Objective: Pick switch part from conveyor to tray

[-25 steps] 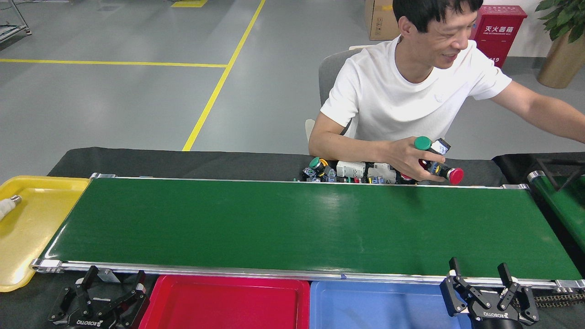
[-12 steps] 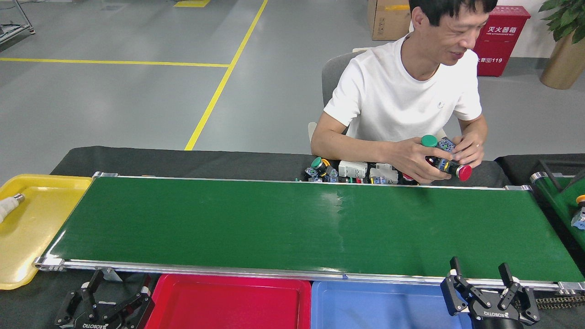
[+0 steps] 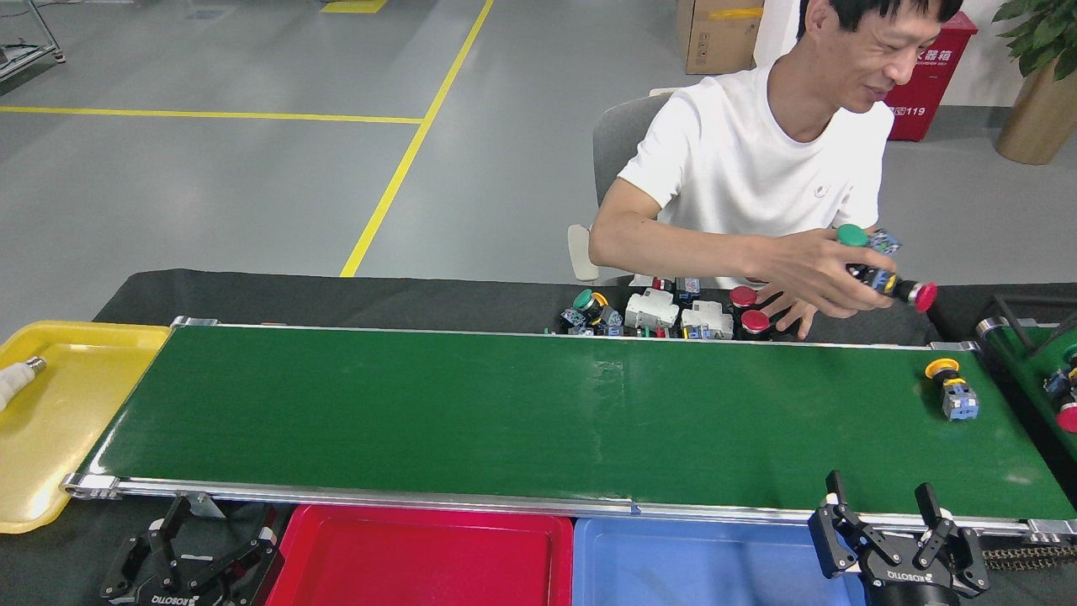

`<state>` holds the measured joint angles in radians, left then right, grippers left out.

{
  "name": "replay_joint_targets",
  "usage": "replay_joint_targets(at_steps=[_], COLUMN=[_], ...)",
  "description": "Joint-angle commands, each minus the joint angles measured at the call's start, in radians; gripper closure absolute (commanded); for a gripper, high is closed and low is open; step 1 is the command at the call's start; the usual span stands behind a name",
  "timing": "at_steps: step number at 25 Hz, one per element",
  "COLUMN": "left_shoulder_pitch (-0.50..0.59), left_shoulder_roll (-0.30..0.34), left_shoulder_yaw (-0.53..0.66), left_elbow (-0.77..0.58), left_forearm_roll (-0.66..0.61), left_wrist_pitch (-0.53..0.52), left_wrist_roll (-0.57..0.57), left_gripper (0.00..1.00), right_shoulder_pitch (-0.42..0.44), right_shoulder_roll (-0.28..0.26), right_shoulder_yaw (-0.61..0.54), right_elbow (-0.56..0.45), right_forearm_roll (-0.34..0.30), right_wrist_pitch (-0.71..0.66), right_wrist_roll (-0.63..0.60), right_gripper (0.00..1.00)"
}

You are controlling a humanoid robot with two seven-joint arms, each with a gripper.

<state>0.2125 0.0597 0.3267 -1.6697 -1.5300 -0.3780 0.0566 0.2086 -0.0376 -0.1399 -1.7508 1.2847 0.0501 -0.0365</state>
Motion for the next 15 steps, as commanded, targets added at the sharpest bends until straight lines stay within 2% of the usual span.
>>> replay_joint_targets(at_steps=[1, 8, 11, 15], left_shoulder_pitch=[-0.010, -0.010, -0.010, -0.010], left_shoulder_roll=[0.005, 0.002, 0.002, 0.003], left_shoulder_yaw=[0.003, 0.000, -0.002, -0.002], left_elbow=[-0.008, -0.008, -0.008, -0.008], left_forearm_roll=[0.002, 0.001, -0.001, -0.001], left_wrist_pitch=[0.002, -0.001, -0.002, -0.005], left_wrist_roll=[0.003, 0.003, 0.003, 0.003], left_gripper=[0.00, 0.00, 0.00, 0.00], right_shoulder_pitch=[-0.035, -0.063, -0.107, -0.233], right_shoulder_roll=[-0.008, -0.027, -0.058, -0.065], right_shoulder_yaw=[-0.012, -0.070, -0.072, -0.076], right_elbow=[-0.004, 0.024, 0.088, 0.237], right_forearm_roll=[-0.002, -0.013, -0.019, -0.018], right_wrist_pitch=[0.037, 0.047, 0.054, 0.085], right_wrist_roll=[0.029, 0.073, 0.075, 0.078], right_gripper=[0.01, 0.01, 0.01, 0.01])
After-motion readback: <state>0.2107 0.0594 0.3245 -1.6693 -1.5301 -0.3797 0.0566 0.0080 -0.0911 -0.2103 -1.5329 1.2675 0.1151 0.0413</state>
